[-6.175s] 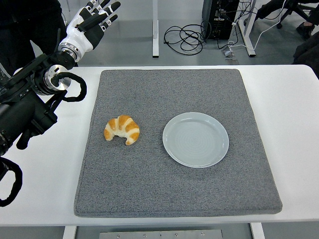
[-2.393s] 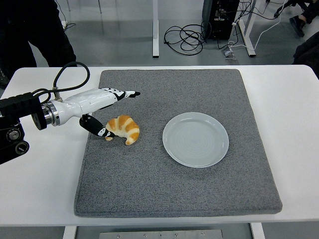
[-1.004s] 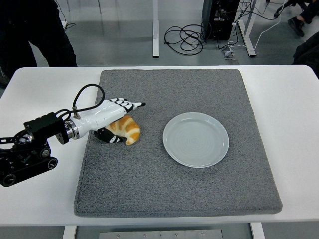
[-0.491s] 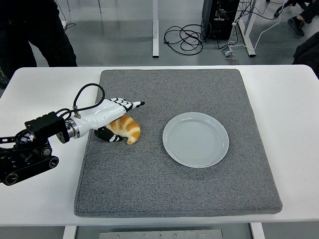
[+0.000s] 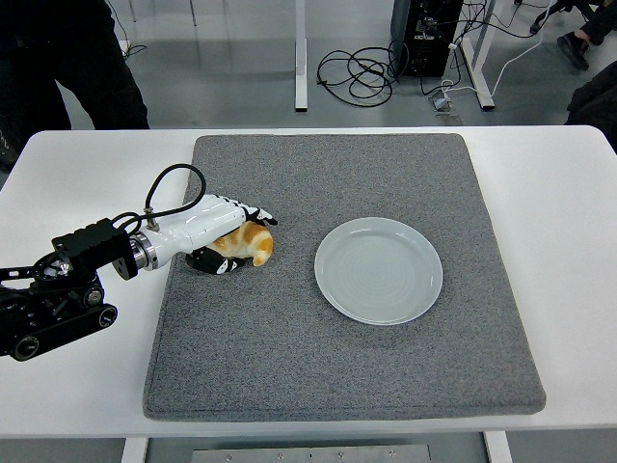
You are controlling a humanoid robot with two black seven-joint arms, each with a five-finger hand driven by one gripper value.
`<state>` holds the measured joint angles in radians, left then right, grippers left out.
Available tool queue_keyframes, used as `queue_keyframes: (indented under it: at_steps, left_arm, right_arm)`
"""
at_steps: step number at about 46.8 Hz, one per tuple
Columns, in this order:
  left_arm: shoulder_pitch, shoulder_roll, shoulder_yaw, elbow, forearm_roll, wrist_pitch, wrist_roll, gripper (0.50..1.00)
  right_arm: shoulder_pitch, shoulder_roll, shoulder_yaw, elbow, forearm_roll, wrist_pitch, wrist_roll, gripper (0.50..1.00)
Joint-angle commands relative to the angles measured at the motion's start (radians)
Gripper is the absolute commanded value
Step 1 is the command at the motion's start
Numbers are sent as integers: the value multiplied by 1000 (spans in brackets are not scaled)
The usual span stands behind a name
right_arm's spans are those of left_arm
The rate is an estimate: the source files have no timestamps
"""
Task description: Place the bread on the plate
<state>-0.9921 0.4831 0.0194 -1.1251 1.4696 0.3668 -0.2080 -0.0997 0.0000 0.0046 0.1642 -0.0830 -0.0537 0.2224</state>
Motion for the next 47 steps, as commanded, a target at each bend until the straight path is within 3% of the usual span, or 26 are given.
queue_keyframes:
  at_steps: [1,13,47]
  left_arm:
    - [3,0,13,-1,-2,0,1,500]
    - [-8,0,33,8,-2,0,-44,500]
    - [-63,5,21,14,-3,-2,-53,500]
  right_arm:
    - [0,0,0,0,0,0,0,1000]
    - [0,0,0,0,0,0,0,1000]
    - [0,0,0,0,0,0,0,1000]
